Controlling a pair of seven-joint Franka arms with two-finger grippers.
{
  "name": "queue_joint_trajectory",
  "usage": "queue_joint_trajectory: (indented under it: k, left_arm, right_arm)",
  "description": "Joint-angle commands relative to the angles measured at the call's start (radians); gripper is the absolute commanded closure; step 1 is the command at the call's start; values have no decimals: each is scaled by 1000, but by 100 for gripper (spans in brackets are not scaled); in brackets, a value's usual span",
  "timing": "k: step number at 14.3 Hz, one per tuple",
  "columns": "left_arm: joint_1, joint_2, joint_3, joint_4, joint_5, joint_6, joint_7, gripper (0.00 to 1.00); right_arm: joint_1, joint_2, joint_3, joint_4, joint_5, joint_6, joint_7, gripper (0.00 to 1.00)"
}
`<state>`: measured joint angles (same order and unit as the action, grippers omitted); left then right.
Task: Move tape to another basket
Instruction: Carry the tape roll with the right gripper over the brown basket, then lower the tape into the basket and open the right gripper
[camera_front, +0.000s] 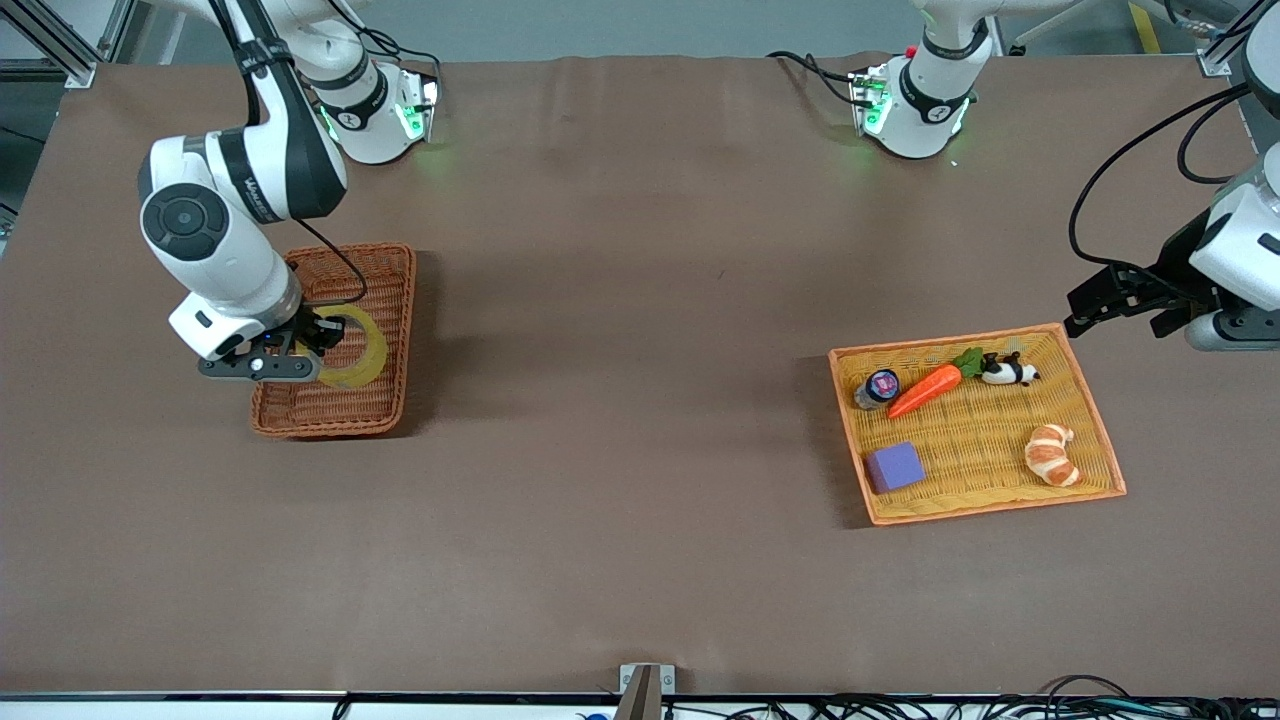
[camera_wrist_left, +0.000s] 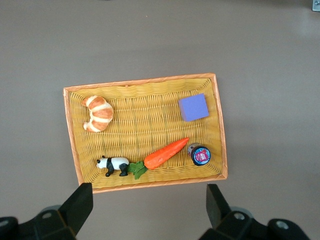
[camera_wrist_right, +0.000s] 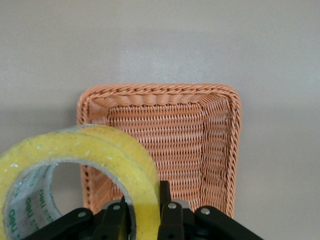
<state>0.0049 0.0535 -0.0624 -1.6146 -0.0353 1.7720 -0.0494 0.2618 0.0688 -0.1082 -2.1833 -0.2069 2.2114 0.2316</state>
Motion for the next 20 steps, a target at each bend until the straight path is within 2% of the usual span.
queue_joint_trajectory:
  k: [1,3,7,10,11,13,15,17,18,20]
  left_arm:
    - [12,8,1,24,12,-25,42,0]
    - [12,26,1,30,14,-14,45,0]
    - [7,40,0,35,5,3,56,0]
    - [17,25,3,50,3,-11,133,0]
    - [47,20,-3,50,2,-13,153,0]
    - [44,20,-8,50,2,-13,140,0]
    - [44,19,-8,51,3,-13,143,0]
    - [44,22,-8,55,2,-10,140,0]
    - [46,22,-8,56,2,-3,140,0]
    - [50,22,-8,58,-1,-3,140,0]
  right_arm:
    - [-3,-50,-73,-174,-19,175,-75,100]
    - [-3,-52,-102,-249,-20,265,-93,100]
    - [-10,-43,-120,-381,-23,463,-95,99]
    - [-18,-1,-125,-405,-37,521,-101,98]
    - [-26,41,-155,-406,-86,574,-101,97]
    - [-26,72,-169,-408,-95,605,-101,89]
    - [-24,71,-169,-408,-97,602,-103,66]
    - [-20,66,-169,-403,-97,594,-98,11]
    - [-18,60,-168,-395,-97,594,-87,0]
    - [-21,28,-162,-368,-95,590,-84,0]
